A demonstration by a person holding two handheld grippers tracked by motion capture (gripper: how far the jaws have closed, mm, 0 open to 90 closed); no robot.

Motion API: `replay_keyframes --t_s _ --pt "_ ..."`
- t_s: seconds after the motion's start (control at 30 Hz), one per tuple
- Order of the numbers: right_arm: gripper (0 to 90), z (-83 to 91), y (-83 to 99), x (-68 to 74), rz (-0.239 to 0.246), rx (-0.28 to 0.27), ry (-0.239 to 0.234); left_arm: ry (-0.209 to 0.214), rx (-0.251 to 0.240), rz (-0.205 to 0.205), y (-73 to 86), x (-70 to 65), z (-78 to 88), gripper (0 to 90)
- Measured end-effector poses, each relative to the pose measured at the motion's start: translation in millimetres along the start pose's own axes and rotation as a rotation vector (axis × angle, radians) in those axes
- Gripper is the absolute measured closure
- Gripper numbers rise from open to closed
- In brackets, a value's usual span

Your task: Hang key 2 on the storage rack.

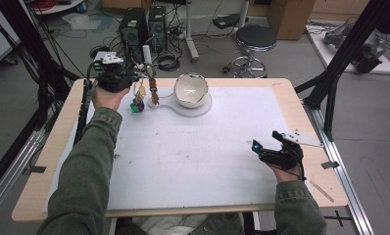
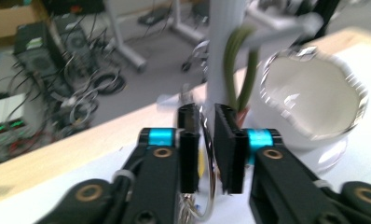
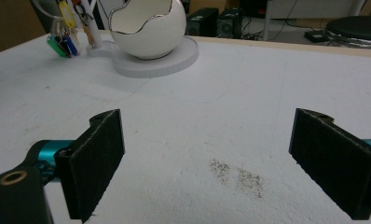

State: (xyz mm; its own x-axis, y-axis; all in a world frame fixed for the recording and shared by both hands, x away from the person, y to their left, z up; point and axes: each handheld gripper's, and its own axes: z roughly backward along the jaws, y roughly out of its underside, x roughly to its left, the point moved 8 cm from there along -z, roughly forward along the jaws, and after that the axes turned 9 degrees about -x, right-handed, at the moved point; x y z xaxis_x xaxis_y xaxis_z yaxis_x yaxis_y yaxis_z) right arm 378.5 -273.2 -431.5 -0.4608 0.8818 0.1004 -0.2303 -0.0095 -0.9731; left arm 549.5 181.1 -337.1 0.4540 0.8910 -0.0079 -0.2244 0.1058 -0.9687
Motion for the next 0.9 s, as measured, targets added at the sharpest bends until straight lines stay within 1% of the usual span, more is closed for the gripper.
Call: replay_keyframes --t_s 0.03,0.07,0.1,0.13,0.17,0.2,0.23,0.27,0.3,0.37,0.43,0.5,0.57,0.6,0.67,0.73,0.8,0.87,0.9 --pt "9.6 0.0 0.1 0.0 0.000 0.001 0.000 -0.008 -0.017 0.005 -3.1 0.8 1.8 70.0" --pt "9.6 0.0 0.0 0.0 -0.002 0.000 0.000 -0.007 -0.034 0.020 -6.0 1.7 3.7 65.5" --pt "9.6 0.1 -0.2 0.2 -0.003 0.000 0.001 -0.005 -0.038 0.028 -6.9 2.3 4.9 60.8" --pt "9.6 0.2 -0.3 0.3 -0.004 0.000 0.001 -0.012 -0.039 0.031 -7.4 3.5 6.1 57.0" --pt "9.6 0.3 -0.3 0.4 -0.006 -0.001 0.000 -0.034 -0.038 0.033 -8.2 5.9 8.6 51.8" --pt "9.6 0.2 -0.5 0.4 -0.001 -0.002 -0.001 -0.034 -0.034 0.036 -8.3 6.7 9.8 46.0" --pt "9.6 0.3 -0.3 0.6 -0.003 0.000 -0.001 -0.025 -0.030 0.057 -8.6 6.9 10.8 42.6" --pt "9.6 0.0 -0.3 0.4 -0.004 -0.001 0.001 -0.014 -0.032 0.080 -9.0 6.7 11.5 35.2" --pt "9.6 0.0 -0.3 0.6 -0.004 -0.001 0.000 -0.008 -0.029 0.090 -9.2 6.6 12.1 29.2" --pt "9.6 0.0 -0.3 0.8 -0.007 -0.001 -0.002 -0.011 -0.015 0.095 -8.1 6.4 12.8 14.3" --pt "9.6 -0.1 -0.1 0.6 -0.009 0.002 -0.001 -0.004 0.008 0.101 -6.0 5.5 13.5 3.0" --pt "9.6 -0.1 -0.1 0.8 -0.012 0.003 0.001 0.000 0.018 0.115 -4.3 4.1 14.3 1.6" --pt "9.6 -0.1 -0.4 0.3 -0.010 0.000 0.001 -0.011 0.010 0.111 -2.3 4.1 16.4 1.6" --pt "9.6 0.0 -0.5 -0.1 -0.013 -0.001 0.005 -0.014 0.005 0.115 -0.8 3.8 17.4 1.6" --pt "9.6 0.3 -0.7 0.0 -0.012 -0.003 0.002 -0.017 -0.003 0.122 3.4 3.5 19.9 1.6" --pt "9.6 0.4 -0.9 0.3 -0.015 -0.004 0.002 -0.016 -0.017 0.116 7.8 3.1 23.4 1.6" --pt "9.6 0.1 -1.2 0.2 -0.014 -0.006 0.002 0.007 -0.027 0.115 13.4 1.9 26.8 1.6" --pt "9.6 -0.3 -1.4 0.5 -0.010 -0.007 0.000 0.011 -0.006 0.101 22.6 2.4 28.8 1.6" --pt "9.6 -0.3 -1.6 0.4 -0.009 -0.007 0.000 0.012 0.000 0.104 26.8 2.9 30.0 1.6"
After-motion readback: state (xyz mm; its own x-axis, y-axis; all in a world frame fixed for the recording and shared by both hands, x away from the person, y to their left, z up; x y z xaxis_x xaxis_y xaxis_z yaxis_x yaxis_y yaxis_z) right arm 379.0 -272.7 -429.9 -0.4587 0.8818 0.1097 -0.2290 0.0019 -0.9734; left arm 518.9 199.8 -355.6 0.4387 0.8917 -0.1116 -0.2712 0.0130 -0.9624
